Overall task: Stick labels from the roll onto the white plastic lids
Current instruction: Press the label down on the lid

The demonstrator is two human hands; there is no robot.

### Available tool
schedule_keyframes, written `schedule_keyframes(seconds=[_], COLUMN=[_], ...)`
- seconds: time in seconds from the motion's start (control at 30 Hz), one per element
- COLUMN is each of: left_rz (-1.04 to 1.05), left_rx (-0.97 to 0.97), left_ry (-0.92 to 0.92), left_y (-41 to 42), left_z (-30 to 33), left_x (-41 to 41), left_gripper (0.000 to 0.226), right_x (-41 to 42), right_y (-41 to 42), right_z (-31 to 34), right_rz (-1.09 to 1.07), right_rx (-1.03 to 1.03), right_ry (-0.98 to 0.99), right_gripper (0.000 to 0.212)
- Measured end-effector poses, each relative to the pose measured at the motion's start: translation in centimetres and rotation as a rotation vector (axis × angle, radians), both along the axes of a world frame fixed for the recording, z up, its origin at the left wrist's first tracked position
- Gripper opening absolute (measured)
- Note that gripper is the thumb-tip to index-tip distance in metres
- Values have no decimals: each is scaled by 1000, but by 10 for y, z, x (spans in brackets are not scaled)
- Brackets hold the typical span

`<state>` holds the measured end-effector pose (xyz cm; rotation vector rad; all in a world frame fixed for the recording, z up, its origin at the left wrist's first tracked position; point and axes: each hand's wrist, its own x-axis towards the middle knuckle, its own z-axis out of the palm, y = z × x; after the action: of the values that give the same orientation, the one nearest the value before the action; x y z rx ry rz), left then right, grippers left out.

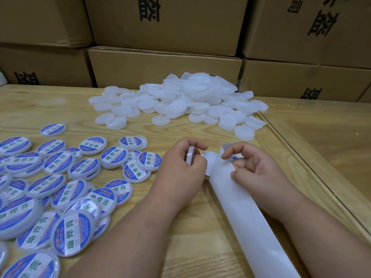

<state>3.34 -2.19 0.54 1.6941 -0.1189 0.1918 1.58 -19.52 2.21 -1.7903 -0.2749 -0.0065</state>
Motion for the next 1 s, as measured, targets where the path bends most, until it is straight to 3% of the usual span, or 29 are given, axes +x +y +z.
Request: schedule_keyframes(seconds=[0.23, 0.33, 0.57, 0.7, 1.0], left_rz=[139, 104, 16, -2, -56], left_rx=[-293, -278, -256, -272, -258], left_ry=[110, 128, 117, 109, 80], left_y=[7, 7, 9, 10, 11], left_z=[7, 8, 2, 3, 5], left_x=[4, 4, 6, 5, 3], left_gripper=[23, 24, 26, 25, 24], right_x=[0, -1, 1, 1, 0], right_y=[2, 5, 9, 9, 10], right_z=[1, -1, -3, -2, -1], right_rz=[-47, -102, -116, -152, -178], right_rx=[79, 29, -189, -243, -273], right_ry=[-26, -181, -412, -443, -494], right_gripper=[26, 14, 25, 38, 25])
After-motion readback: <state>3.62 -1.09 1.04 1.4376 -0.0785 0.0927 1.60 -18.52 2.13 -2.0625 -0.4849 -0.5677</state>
